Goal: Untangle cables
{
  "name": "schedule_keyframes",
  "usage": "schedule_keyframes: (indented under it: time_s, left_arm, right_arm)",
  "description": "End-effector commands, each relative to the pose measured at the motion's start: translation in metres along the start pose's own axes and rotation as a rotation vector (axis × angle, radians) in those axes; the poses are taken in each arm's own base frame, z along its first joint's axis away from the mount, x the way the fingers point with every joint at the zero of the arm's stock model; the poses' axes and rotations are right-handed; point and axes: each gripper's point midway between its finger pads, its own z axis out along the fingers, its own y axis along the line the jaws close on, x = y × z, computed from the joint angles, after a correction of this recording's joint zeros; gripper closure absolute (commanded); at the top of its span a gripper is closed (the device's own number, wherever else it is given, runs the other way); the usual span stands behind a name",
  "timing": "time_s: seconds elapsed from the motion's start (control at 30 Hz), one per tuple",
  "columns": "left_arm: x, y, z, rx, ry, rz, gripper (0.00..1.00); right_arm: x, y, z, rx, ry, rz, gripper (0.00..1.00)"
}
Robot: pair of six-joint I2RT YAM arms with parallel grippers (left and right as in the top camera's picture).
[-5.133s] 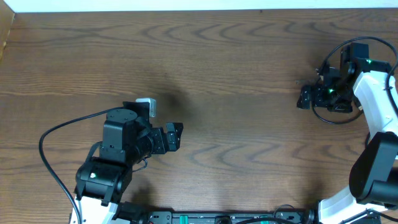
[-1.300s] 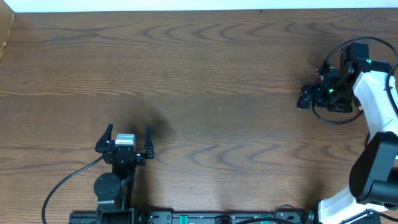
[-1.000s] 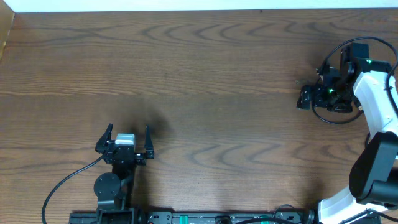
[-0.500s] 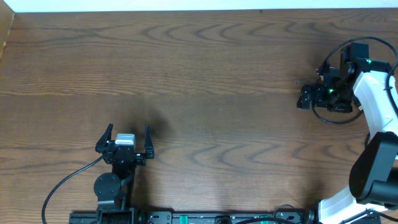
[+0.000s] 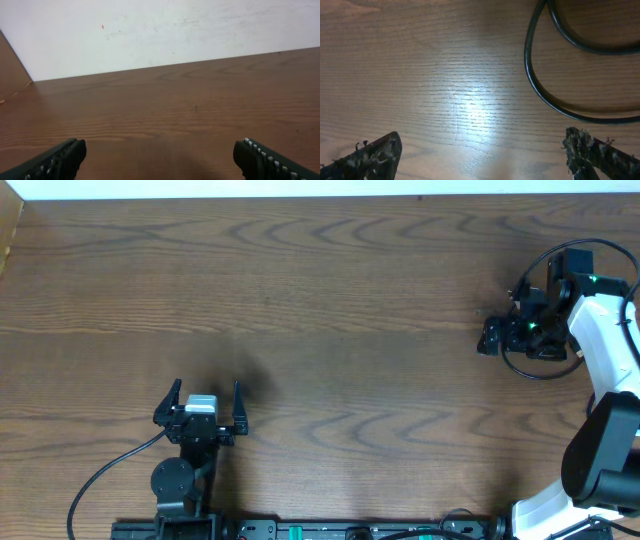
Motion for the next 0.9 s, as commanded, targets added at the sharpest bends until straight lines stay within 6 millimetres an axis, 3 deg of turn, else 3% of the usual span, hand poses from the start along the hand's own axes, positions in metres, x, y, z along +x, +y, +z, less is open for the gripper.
schedule_keyframes:
  time_s: [0.0, 0.23, 0.47, 0.67, 0.87]
  left_arm:
    - [0.015, -0.002, 0.000, 0.011, 0.046, 0.009, 0.02]
    - [0.015, -0.002, 0.000, 0.011, 0.046, 0.009, 0.02]
    - [0.015, -0.002, 0.000, 0.011, 0.046, 0.009, 0.02]
    - [0.015, -0.002, 0.000, 0.011, 0.046, 0.009, 0.02]
    - [0.015, -0.002, 0.000, 0.011, 0.046, 0.009, 0.02]
  right_arm:
    - [-0.001, 0.006, 0.003, -0.008, 0.008, -0.007, 0.01]
    - [-0.001, 0.000, 0.003, 0.027, 0.011, -0.009, 0.01]
    - [-0.004, 0.014, 0.006, 0.019, 0.004, -0.050, 0.01]
    - [-0.044, 0.046, -0.001, -0.005, -0.193, -0.106, 0.01]
    - [-0.052, 0.082, -0.014, -0.036, -0.373, -0.184, 0.01]
